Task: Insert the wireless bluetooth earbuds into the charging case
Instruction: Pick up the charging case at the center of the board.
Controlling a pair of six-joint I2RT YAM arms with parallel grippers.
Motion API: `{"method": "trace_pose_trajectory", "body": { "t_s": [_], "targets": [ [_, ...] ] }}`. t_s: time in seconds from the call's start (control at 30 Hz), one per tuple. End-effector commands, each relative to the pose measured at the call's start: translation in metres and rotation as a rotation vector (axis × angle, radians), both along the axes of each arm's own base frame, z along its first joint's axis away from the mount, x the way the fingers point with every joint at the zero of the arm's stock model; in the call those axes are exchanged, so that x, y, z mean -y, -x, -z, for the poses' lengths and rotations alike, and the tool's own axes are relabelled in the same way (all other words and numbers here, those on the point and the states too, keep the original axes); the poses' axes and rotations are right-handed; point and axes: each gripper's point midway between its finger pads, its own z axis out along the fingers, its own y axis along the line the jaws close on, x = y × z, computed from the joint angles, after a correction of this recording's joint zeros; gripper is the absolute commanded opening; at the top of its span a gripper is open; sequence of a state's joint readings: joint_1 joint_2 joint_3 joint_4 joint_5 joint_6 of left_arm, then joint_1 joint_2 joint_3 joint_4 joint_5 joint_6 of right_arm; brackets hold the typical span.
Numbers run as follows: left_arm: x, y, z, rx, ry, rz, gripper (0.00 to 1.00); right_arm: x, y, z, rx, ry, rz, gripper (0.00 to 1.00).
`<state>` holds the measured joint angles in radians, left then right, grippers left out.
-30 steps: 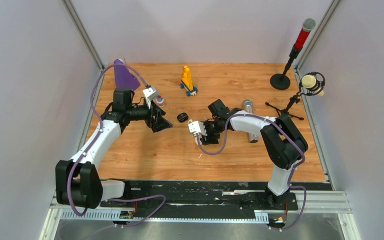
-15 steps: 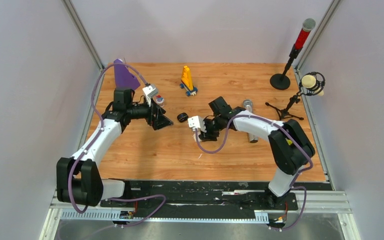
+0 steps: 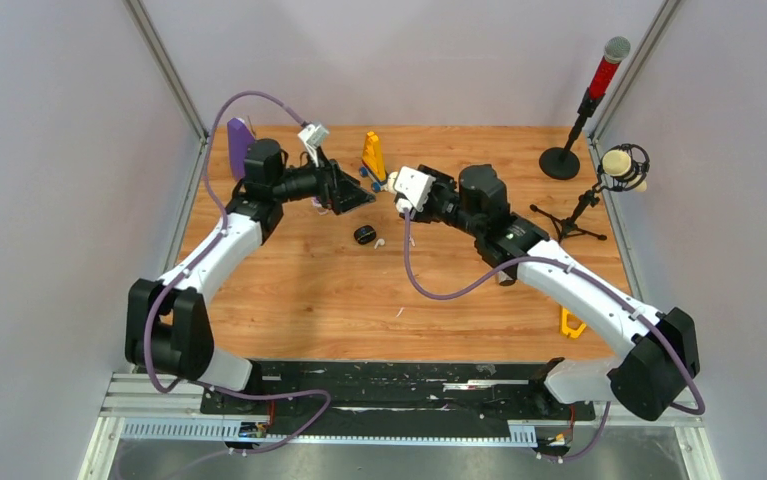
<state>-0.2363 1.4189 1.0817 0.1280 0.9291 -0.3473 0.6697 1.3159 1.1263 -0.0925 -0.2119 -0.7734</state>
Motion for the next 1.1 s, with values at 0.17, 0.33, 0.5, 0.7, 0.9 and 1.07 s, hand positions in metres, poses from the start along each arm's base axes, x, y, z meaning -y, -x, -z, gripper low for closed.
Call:
{"method": "trace_pose_trajectory", "body": {
  "t_s": [0.17,0.33,0.5,0.7,0.9,1.07],
  "targets": [
    [0.051,0.018,-0.017,-0.087,0.165,0.111,0.99,-0.011,0.006,-0.009,0.059,-0.080,0.091,0.33],
    [0.059,0.032,-0.019,-0.076,0.172,0.155,0.96,-0.021,0.007,-0.003,0.071,-0.065,0.120,0.34],
    [0.059,0.035,-0.017,-0.070,0.167,0.158,0.90,-0.026,0.009,-0.002,0.071,-0.060,0.117,0.34],
    [0.059,0.037,-0.017,-0.065,0.169,0.170,0.65,-0.029,0.009,-0.001,0.070,-0.057,0.118,0.34],
    [0.059,0.039,-0.020,-0.065,0.175,0.177,0.44,-0.029,0.008,-0.003,0.073,-0.061,0.128,0.35],
    [0.058,0.042,-0.023,-0.050,0.175,0.174,0.26,-0.030,0.009,-0.004,0.068,-0.070,0.126,0.44]
  ]
}}
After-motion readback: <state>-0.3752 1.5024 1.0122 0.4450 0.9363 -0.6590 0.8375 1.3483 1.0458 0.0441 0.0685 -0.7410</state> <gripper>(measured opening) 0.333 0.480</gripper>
